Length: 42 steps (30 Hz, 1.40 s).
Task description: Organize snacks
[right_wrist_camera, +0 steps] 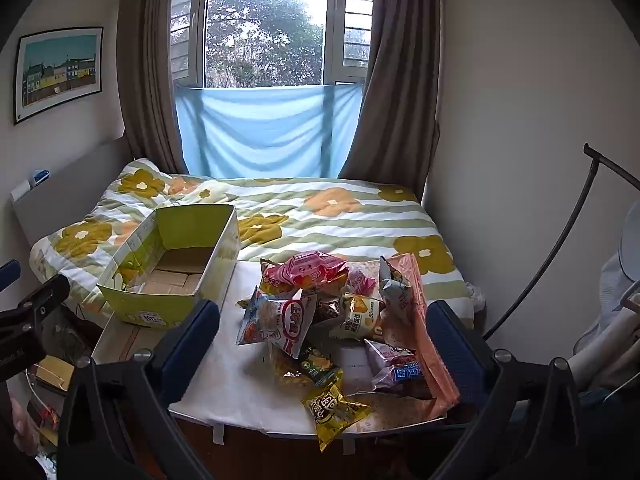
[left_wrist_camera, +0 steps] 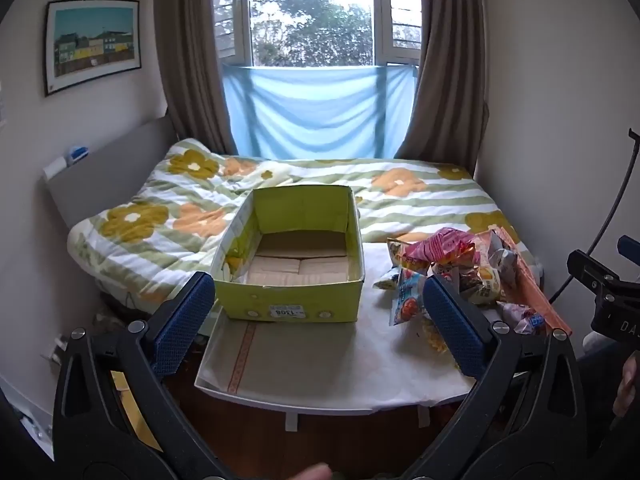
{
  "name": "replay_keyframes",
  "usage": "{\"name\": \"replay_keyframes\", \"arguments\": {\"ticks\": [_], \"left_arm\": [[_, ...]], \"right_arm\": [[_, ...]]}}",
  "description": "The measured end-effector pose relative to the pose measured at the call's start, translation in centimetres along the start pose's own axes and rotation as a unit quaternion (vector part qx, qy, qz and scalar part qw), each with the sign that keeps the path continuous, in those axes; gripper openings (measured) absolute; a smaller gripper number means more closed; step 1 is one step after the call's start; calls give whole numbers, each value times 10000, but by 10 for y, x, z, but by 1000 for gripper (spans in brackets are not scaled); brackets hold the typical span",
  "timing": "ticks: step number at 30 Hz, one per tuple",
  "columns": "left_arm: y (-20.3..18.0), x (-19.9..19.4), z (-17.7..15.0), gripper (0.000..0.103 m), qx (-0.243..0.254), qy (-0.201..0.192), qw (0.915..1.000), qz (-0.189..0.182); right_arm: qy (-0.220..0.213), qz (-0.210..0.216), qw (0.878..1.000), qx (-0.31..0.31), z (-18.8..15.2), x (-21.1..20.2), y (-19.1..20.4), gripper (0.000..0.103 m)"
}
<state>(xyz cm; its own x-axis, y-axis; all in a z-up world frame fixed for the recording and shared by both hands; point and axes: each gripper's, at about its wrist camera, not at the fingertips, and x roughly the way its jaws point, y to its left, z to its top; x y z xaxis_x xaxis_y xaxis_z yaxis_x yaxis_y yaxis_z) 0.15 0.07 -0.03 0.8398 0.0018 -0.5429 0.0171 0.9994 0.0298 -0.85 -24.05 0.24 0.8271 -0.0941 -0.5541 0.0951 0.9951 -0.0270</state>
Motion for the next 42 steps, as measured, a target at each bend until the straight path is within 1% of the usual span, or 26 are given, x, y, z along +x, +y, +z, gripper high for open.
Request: {"name": "replay_keyframes", "arguments": {"ticks": [3, 4, 9, 11, 14, 17, 19, 23, 31, 36, 42], "left_arm": [[2, 4, 1, 103, -23, 59, 10000, -19], [1, 4, 2, 103, -9, -8, 10000, 78], [-10, -4, 3, 103, 116, -147, 9998, 94], [-4, -9, -2, 103, 87, -257, 9996, 33], [-3, -11, -3, 103, 68, -283, 9996, -15], [-1, -9, -3, 103, 50, -224, 9997, -68], [0, -9, -2, 103, 40, -202, 9998, -4], [3, -6, -1, 103, 28, -137, 9999, 0], [-1, -6, -1, 103, 84, -167, 9998, 39], [-1, -3, -2, 103, 43, -124, 9999, -16], [0, -2, -1, 103, 64, -109, 9999, 26]], "right_arm": [[1, -11, 10000, 13, 0, 0, -2, 103], [4, -19, 10000, 20, 1, -1, -2, 103], [-27, -79, 10000, 45, 0, -4, -2, 103], [7, -53, 9999, 92, 2, -3, -6, 103], [-10, -99, 9999, 56, 2, -2, -6, 103], [-2, -81, 9999, 98, 2, -3, -5, 103], [14, -116, 9999, 68, 2, -3, -3, 103], [39, -125, 9999, 43, 4, 2, -4, 103], [30, -128, 9999, 41, 2, 2, -2, 103], [65, -110, 9999, 64, 1, 4, -2, 103], [57, -110, 9999, 66, 1, 4, -2, 103]]}}
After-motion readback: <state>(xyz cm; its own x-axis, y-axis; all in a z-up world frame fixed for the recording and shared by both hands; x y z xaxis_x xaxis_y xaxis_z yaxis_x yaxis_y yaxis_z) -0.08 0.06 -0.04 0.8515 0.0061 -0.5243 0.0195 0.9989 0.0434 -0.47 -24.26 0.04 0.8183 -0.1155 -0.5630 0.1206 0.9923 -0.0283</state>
